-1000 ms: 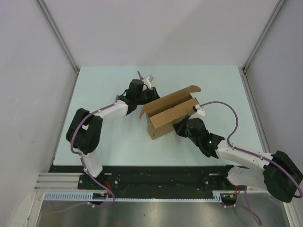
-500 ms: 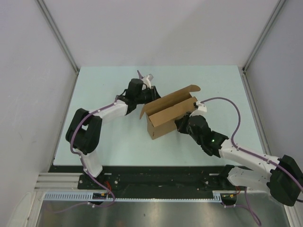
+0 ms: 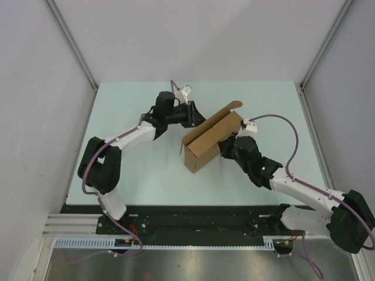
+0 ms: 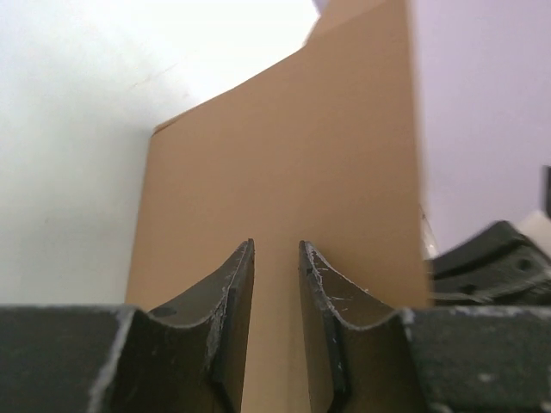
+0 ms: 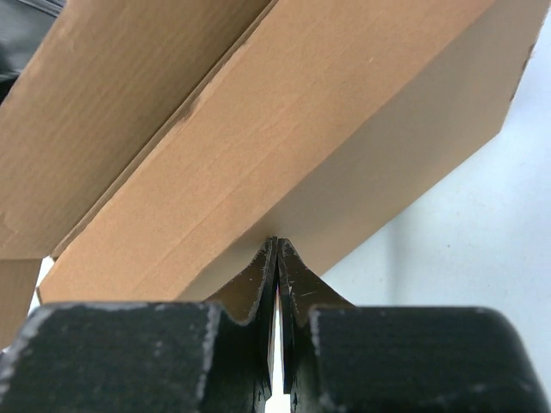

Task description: Fold the paper box

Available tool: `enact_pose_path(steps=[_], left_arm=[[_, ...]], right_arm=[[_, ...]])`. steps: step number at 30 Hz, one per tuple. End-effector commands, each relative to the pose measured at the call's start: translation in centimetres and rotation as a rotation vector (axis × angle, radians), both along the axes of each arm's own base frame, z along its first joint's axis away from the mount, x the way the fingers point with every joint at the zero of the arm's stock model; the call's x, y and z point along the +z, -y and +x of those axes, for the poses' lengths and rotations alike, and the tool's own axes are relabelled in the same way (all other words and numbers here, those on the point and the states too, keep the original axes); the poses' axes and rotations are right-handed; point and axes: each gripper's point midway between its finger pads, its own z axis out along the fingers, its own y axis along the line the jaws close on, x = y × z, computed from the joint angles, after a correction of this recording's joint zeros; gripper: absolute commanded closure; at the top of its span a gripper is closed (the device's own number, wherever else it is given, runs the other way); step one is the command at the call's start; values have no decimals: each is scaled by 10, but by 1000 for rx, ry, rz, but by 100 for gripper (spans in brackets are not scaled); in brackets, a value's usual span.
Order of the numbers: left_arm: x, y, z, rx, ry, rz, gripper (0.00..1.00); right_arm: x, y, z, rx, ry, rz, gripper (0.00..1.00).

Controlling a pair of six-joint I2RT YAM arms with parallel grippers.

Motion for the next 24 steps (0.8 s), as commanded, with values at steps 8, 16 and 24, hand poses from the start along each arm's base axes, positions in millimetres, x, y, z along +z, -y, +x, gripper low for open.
enact_pose_path(steps=[8,16,24], left_arm=[[33,12,-6,-72,39,-111,67],[29,14,-16,-86,24,-116,67],[38,14,-15,-91,45,-120,65]], right_arm=[[31,-3,22,-8,64,41,95],[31,-9,30,-1,64,42,95],[35,-4,30,-6,71,27,94]])
